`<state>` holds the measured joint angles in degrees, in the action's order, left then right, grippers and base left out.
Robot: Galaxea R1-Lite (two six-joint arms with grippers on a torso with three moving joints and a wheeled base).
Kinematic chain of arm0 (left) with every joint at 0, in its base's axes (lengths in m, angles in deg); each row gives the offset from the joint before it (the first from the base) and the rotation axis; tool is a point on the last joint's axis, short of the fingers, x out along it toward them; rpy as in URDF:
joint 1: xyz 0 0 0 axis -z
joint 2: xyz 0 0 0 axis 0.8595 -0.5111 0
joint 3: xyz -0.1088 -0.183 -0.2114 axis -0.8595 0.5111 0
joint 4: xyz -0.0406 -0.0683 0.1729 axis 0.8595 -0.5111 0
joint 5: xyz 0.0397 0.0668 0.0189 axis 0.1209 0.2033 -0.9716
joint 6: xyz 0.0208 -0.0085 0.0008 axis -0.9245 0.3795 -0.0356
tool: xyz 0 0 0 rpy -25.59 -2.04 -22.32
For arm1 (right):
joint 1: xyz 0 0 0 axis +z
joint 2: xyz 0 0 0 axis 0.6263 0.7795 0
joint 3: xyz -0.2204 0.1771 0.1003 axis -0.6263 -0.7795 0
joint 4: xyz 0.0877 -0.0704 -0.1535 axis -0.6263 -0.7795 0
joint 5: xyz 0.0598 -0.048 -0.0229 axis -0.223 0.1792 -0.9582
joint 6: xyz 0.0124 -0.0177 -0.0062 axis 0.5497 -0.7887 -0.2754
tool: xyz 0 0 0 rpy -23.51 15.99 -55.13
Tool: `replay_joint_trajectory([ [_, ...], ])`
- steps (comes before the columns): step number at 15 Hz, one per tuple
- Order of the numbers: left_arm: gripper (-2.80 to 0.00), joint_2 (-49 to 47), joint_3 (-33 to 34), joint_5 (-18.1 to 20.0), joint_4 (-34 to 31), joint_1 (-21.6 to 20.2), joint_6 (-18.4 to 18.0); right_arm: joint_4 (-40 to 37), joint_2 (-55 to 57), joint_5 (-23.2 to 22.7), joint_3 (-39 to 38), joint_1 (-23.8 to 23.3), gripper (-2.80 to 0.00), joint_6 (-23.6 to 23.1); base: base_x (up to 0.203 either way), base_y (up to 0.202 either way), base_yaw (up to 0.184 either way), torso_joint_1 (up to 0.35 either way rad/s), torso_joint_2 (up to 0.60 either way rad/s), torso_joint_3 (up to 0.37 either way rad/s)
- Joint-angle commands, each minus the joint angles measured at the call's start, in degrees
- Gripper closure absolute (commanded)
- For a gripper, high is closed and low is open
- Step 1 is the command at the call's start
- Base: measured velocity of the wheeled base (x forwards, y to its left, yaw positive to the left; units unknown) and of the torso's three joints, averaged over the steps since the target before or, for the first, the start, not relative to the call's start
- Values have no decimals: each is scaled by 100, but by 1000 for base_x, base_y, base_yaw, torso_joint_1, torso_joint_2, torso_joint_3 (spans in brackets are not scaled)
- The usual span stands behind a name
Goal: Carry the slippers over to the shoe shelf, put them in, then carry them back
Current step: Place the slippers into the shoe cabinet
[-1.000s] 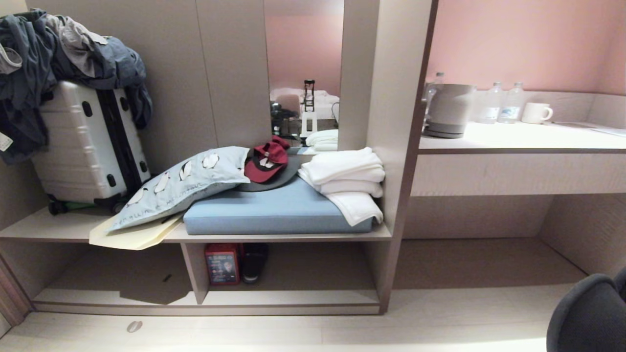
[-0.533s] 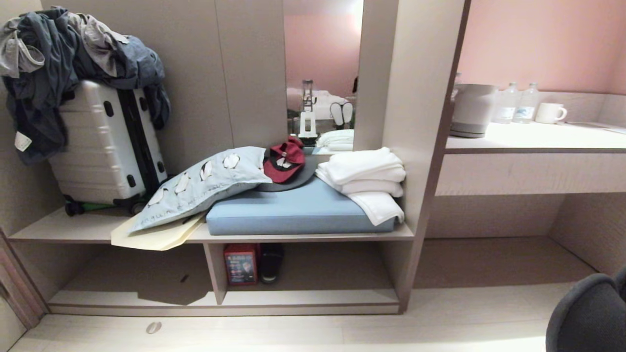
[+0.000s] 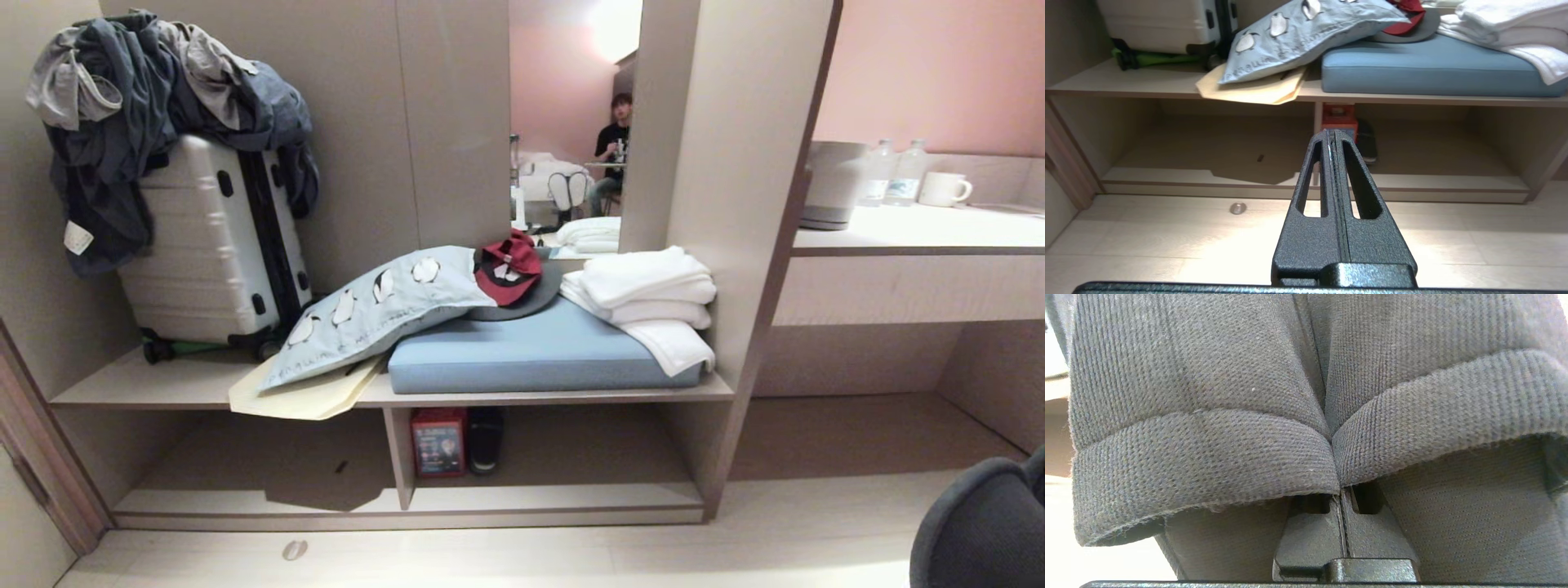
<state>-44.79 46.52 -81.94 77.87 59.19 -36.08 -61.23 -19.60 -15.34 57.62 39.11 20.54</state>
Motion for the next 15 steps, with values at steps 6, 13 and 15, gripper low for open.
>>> replay_joint_trajectory([
  [6,0,0,0,-2,2,-1,3,0,7,0,0,2,0,-6,0,193,-3,2,0,3],
  [13,0,0,0,-2,2,-1,3,0,7,0,0,2,0,0,0,38,0,0,2,1],
  [15,0,0,0,-2,2,-1,3,0,7,0,0,2,0,1,0,0,0,0,0,0],
])
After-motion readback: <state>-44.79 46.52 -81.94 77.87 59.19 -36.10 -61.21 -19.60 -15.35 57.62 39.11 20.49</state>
